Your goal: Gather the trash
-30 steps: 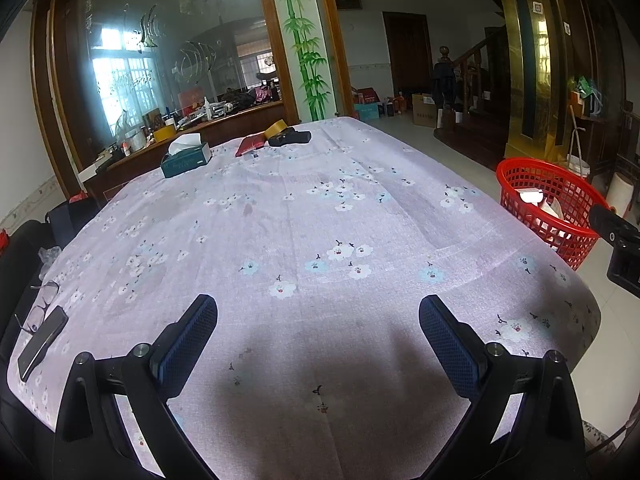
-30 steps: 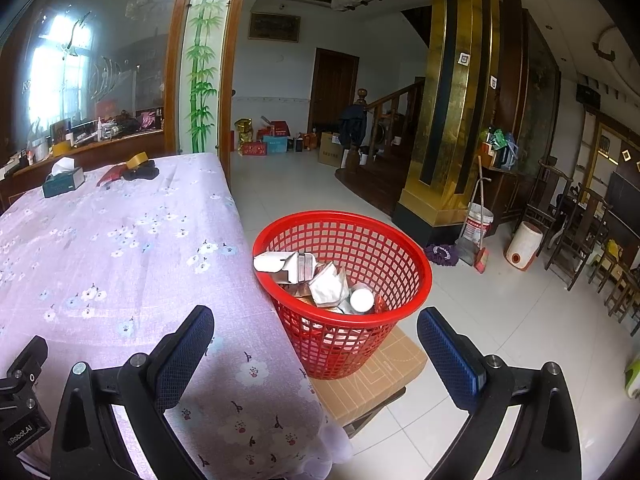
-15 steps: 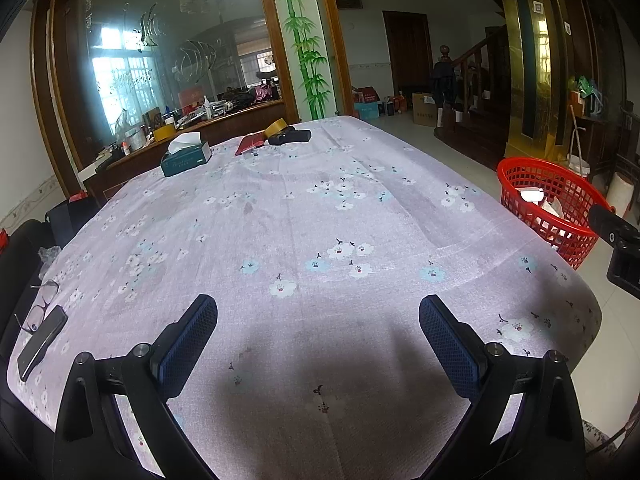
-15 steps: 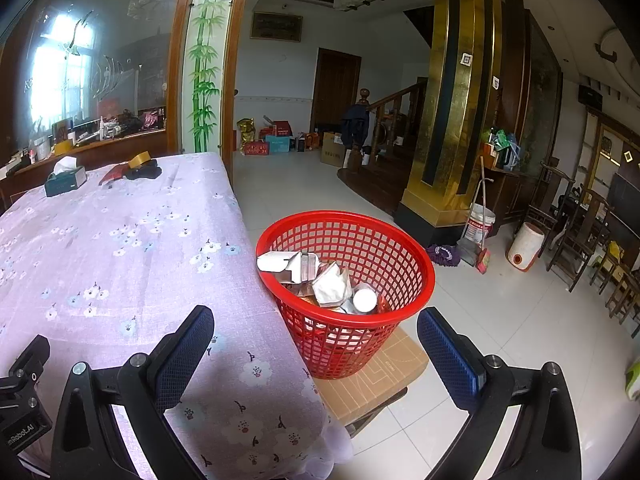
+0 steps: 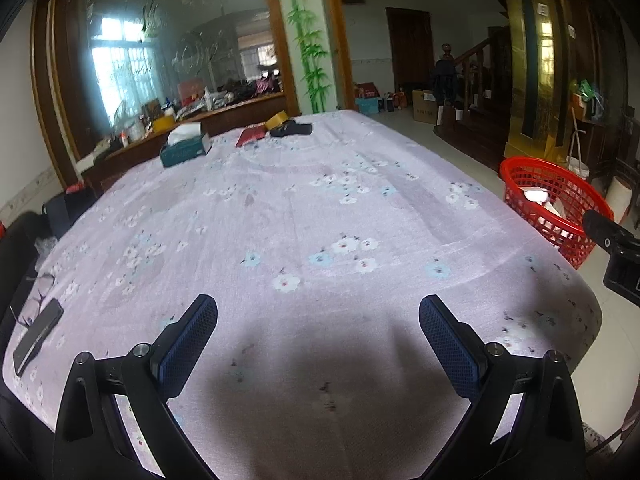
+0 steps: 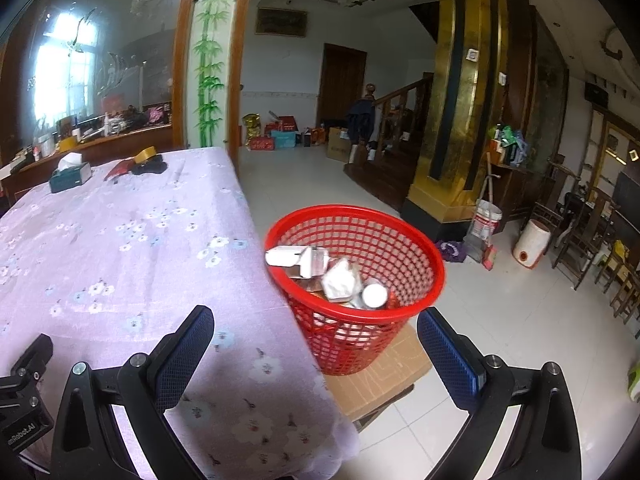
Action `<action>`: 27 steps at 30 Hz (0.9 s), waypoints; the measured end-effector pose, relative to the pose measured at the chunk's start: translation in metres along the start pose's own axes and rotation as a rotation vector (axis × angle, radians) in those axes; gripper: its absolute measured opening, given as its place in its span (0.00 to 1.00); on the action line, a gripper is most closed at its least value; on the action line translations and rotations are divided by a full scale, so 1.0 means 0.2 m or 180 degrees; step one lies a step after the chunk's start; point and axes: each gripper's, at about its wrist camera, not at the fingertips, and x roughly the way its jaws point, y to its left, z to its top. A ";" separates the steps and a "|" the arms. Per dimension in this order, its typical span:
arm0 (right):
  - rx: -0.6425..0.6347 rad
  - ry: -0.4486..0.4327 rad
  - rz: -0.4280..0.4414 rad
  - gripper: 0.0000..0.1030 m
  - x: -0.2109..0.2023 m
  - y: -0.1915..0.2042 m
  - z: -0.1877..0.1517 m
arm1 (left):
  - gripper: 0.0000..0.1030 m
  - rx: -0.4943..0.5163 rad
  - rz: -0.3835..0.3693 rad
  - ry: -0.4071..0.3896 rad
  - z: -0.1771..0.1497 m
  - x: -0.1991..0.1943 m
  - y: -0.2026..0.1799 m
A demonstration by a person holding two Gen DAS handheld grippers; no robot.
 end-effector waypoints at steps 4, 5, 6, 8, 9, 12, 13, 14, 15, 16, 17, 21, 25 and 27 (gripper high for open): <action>-0.0127 0.0141 0.0390 1.00 0.04 0.12 0.05 | 0.97 -0.0247 0.0166 0.0140 0.01 0.06 0.20; -0.0182 0.0164 0.0501 1.00 0.05 0.17 0.07 | 0.97 -0.0314 0.0251 0.0191 0.02 0.08 0.25; -0.0261 0.0188 0.0622 1.00 0.06 0.24 0.09 | 0.97 -0.0401 0.0359 0.0278 0.02 0.11 0.33; -0.0444 0.0349 0.0928 1.00 0.11 0.40 0.13 | 0.97 -0.0581 0.0446 0.0438 0.02 0.17 0.48; -0.0496 0.0410 0.1038 1.00 0.12 0.47 0.14 | 0.97 -0.0692 0.0459 0.0527 0.01 0.20 0.55; -0.0622 0.0723 0.1373 1.00 0.22 0.73 0.18 | 0.97 -0.1053 0.0399 0.0801 -0.02 0.29 0.78; -0.0625 0.0776 0.1471 1.00 0.25 0.80 0.19 | 0.97 -0.1133 0.0380 0.0890 -0.03 0.32 0.85; -0.0658 0.0856 0.1553 1.00 0.30 0.90 0.20 | 0.97 -0.1180 0.0384 0.0928 -0.04 0.34 0.89; -0.0722 0.0929 0.1506 1.00 0.34 0.99 0.21 | 0.97 -0.1215 0.0411 0.0966 -0.04 0.37 0.93; -0.0742 0.0984 0.1490 1.00 0.38 1.06 0.20 | 0.97 -0.1238 0.0437 0.1022 -0.05 0.39 0.96; -0.0742 0.1040 0.1511 1.00 0.43 1.12 0.20 | 0.97 -0.1248 0.0415 0.1096 -0.06 0.42 0.99; -0.0794 0.1053 0.1298 1.00 0.54 1.28 0.19 | 0.97 -0.1221 0.0344 0.1221 -0.07 0.48 1.05; -0.0680 0.1186 0.1186 1.00 0.60 1.33 0.19 | 0.97 -0.1123 0.0378 0.1201 -0.04 0.52 1.07; -0.0696 0.1199 0.1049 0.99 0.62 1.36 0.18 | 0.97 -0.1103 0.0310 0.1176 -0.03 0.53 1.08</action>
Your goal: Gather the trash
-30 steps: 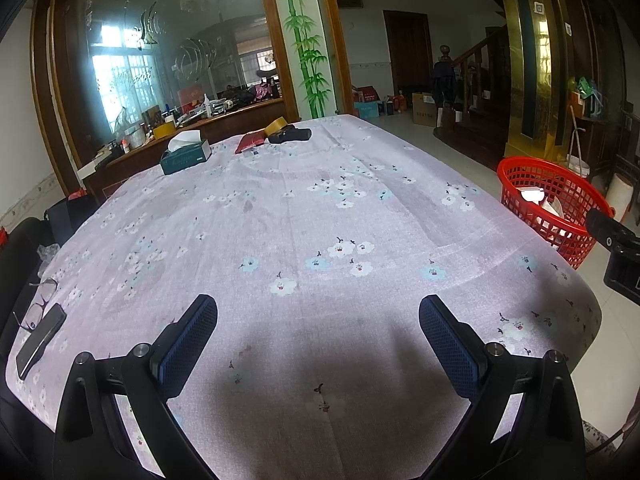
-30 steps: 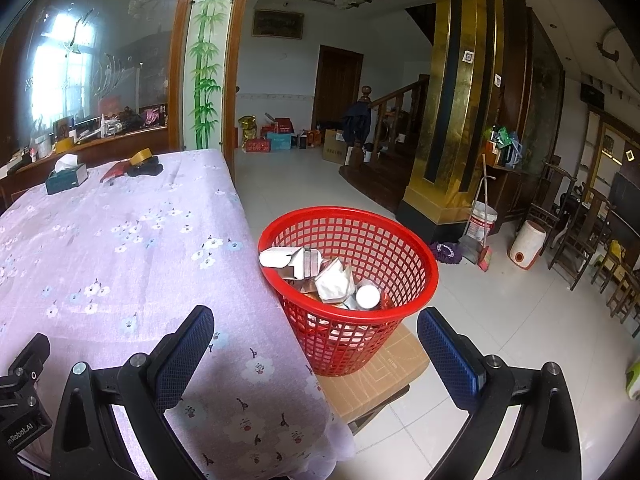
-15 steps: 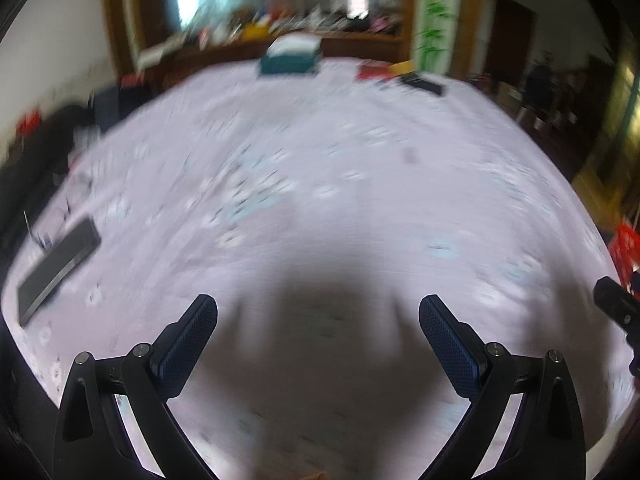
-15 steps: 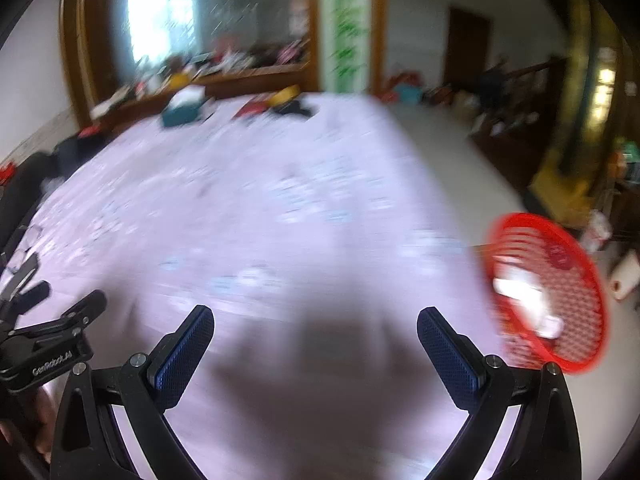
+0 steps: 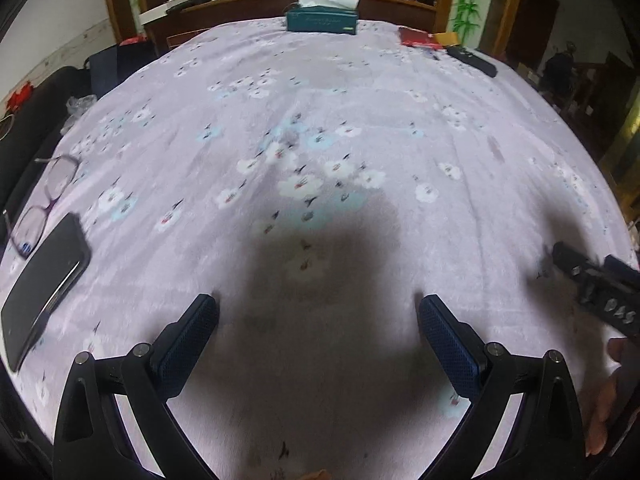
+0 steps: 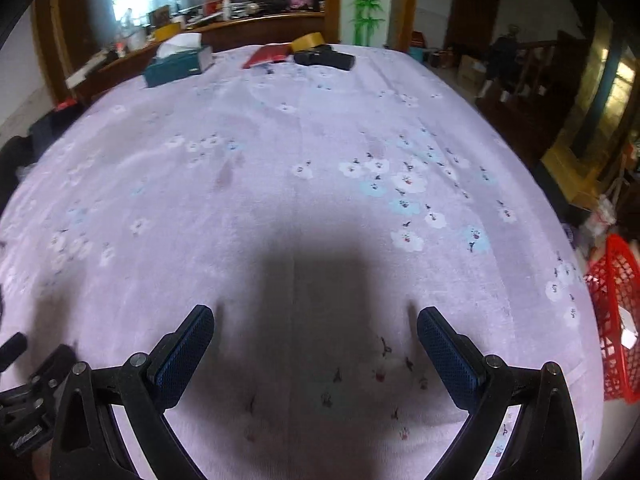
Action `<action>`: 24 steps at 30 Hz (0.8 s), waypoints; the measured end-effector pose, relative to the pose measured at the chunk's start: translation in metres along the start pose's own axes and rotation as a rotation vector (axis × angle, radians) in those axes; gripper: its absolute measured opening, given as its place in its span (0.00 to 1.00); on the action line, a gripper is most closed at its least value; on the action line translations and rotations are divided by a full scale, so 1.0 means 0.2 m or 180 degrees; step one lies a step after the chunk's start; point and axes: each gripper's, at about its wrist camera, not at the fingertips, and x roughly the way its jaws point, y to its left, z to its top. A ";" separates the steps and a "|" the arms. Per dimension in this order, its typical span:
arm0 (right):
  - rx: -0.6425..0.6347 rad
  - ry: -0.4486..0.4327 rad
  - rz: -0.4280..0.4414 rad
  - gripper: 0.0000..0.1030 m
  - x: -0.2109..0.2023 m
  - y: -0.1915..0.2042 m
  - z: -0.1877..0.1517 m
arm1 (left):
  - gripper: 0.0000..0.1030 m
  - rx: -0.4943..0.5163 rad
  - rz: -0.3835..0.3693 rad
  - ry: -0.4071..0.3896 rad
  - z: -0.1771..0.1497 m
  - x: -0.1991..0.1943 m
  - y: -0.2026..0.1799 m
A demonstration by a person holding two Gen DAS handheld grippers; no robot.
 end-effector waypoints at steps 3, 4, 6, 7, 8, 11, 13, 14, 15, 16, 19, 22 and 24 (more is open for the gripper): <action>0.0000 0.0104 0.0033 1.00 0.03 0.01 0.01 | 0.97 0.0058 0.0019 0.0009 0.06 0.06 0.02; -0.0002 0.0099 0.0031 1.00 0.04 0.02 0.01 | 0.97 0.0077 0.0004 0.0006 0.07 0.07 0.03; 0.0024 0.0116 -0.0017 1.00 0.05 0.03 0.01 | 0.99 0.0085 -0.0004 0.0012 0.08 0.08 0.03; 0.0023 0.0114 -0.0020 1.00 0.04 0.04 0.01 | 1.00 0.0083 -0.0008 0.0019 0.08 0.08 0.03; 0.0033 0.0115 -0.0008 1.00 0.04 0.03 0.01 | 1.00 0.0083 -0.0012 0.0019 0.09 0.08 0.04; 0.0034 0.0114 -0.0007 1.00 0.04 0.03 0.01 | 1.00 0.0084 -0.0022 0.0015 0.09 0.09 0.04; 0.0033 0.0114 -0.0008 1.00 0.04 0.03 0.01 | 1.00 0.0082 -0.0001 0.0018 0.09 0.09 0.04; 0.0033 0.0115 -0.0008 1.00 0.04 0.03 0.01 | 1.00 0.0079 -0.0004 0.0016 0.10 0.09 0.04; 0.0033 0.0115 -0.0008 1.00 0.04 0.02 0.01 | 1.00 0.0082 -0.0007 0.0018 0.10 0.09 0.04; 0.0033 0.0114 -0.0008 1.00 0.04 0.03 0.01 | 1.00 0.0086 -0.0003 0.0017 0.10 0.09 0.04; 0.0033 0.0114 -0.0008 1.00 0.04 0.03 0.01 | 1.00 0.0084 -0.0005 0.0018 0.10 0.09 0.04; 0.0033 0.0114 -0.0008 1.00 0.04 0.03 0.01 | 1.00 0.0088 -0.0009 0.0019 0.10 0.09 0.04; 0.0033 0.0114 -0.0009 1.00 0.04 0.03 0.01 | 1.00 0.0086 -0.0008 0.0018 0.10 0.09 0.04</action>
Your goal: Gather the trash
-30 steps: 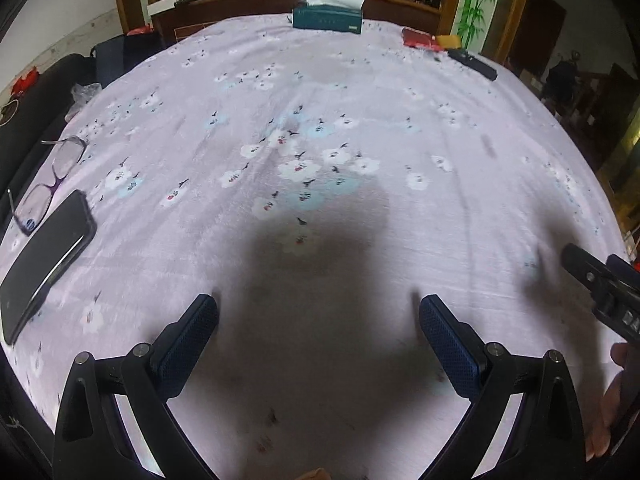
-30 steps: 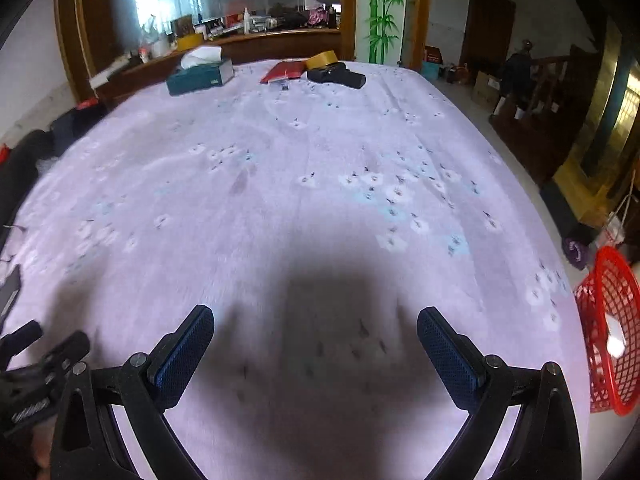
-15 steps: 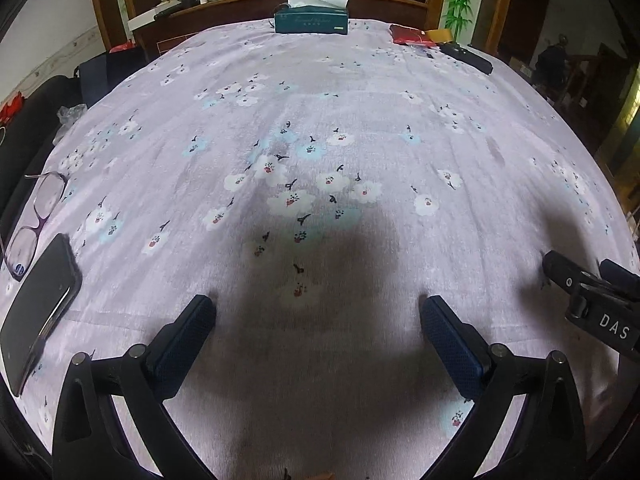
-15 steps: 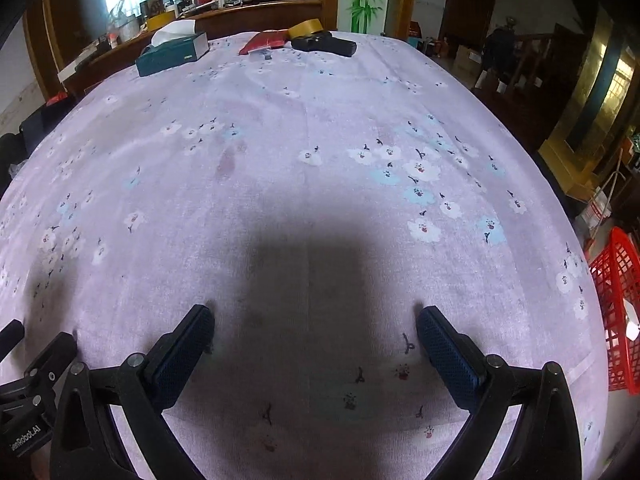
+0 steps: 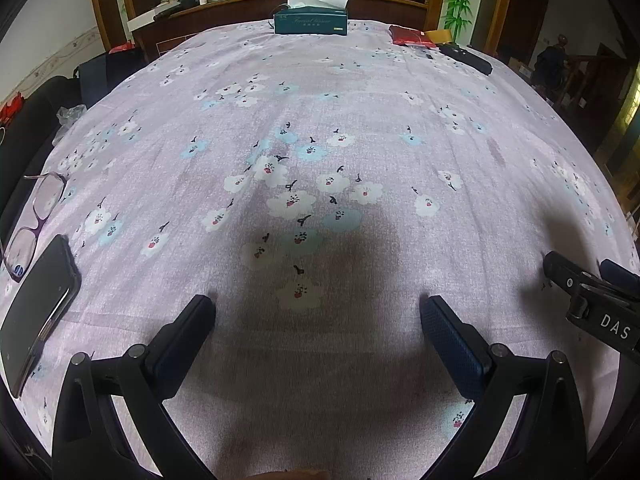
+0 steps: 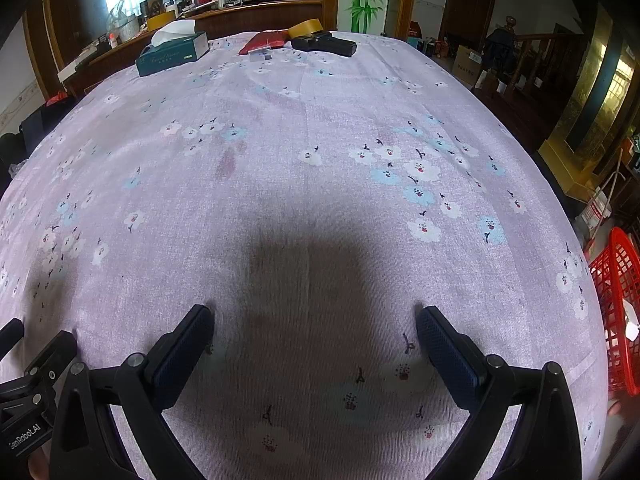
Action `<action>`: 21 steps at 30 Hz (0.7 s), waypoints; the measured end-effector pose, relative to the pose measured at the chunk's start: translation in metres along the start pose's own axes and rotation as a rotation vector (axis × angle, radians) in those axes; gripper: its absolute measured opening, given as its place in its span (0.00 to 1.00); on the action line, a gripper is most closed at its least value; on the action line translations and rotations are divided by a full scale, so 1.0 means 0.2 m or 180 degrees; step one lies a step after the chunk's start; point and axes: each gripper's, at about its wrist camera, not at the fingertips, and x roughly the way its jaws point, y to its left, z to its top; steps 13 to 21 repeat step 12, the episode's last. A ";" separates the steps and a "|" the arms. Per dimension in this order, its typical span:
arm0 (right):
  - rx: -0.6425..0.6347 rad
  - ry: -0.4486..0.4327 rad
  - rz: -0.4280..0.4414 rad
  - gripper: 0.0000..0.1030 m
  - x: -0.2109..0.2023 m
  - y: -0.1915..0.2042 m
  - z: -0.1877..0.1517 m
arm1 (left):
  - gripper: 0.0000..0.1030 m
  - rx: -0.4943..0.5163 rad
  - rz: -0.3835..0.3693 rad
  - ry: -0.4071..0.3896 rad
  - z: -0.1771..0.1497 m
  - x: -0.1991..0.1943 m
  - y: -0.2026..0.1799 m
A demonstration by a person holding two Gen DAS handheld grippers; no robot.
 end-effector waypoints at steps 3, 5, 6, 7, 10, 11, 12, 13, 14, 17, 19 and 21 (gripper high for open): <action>0.0000 0.0000 0.0000 1.00 0.00 0.00 0.00 | 1.00 0.0002 -0.0003 -0.0002 0.00 0.00 0.00; 0.0000 0.0000 0.0000 1.00 0.00 0.01 0.00 | 1.00 0.0005 -0.0003 -0.0005 0.00 0.00 0.00; 0.0000 0.0000 0.0000 1.00 0.00 0.00 0.00 | 1.00 0.0007 -0.0004 -0.0006 0.00 0.00 0.00; 0.0000 0.0000 0.0000 1.00 0.00 0.01 0.00 | 1.00 0.0013 -0.0006 -0.0005 0.00 0.00 -0.01; 0.0000 0.0000 0.0000 1.00 0.00 0.01 0.00 | 1.00 0.0026 -0.0023 -0.0006 0.00 0.00 -0.01; 0.0000 0.0000 0.0000 1.00 0.00 0.01 0.00 | 1.00 0.0027 -0.0016 -0.0006 0.00 0.00 -0.01; -0.0001 0.0000 -0.0001 1.00 0.00 0.01 0.00 | 1.00 0.0025 -0.0010 -0.0006 0.01 0.00 -0.02; -0.0001 0.0000 -0.0001 1.00 0.00 0.01 0.00 | 1.00 0.0025 -0.0010 -0.0006 0.01 0.00 -0.02; -0.0001 0.0000 -0.0001 1.00 0.00 0.01 0.00 | 1.00 0.0025 -0.0010 -0.0006 0.01 0.00 -0.02; -0.0001 0.0000 -0.0001 1.00 0.00 0.01 0.00 | 1.00 0.0025 -0.0010 -0.0006 0.01 0.00 -0.02; -0.0001 0.0000 -0.0001 1.00 0.00 0.01 0.00 | 1.00 0.0025 -0.0010 -0.0006 0.01 0.00 -0.02; -0.0001 0.0000 -0.0001 1.00 0.00 0.01 0.00 | 1.00 0.0025 -0.0010 -0.0006 0.01 0.00 -0.02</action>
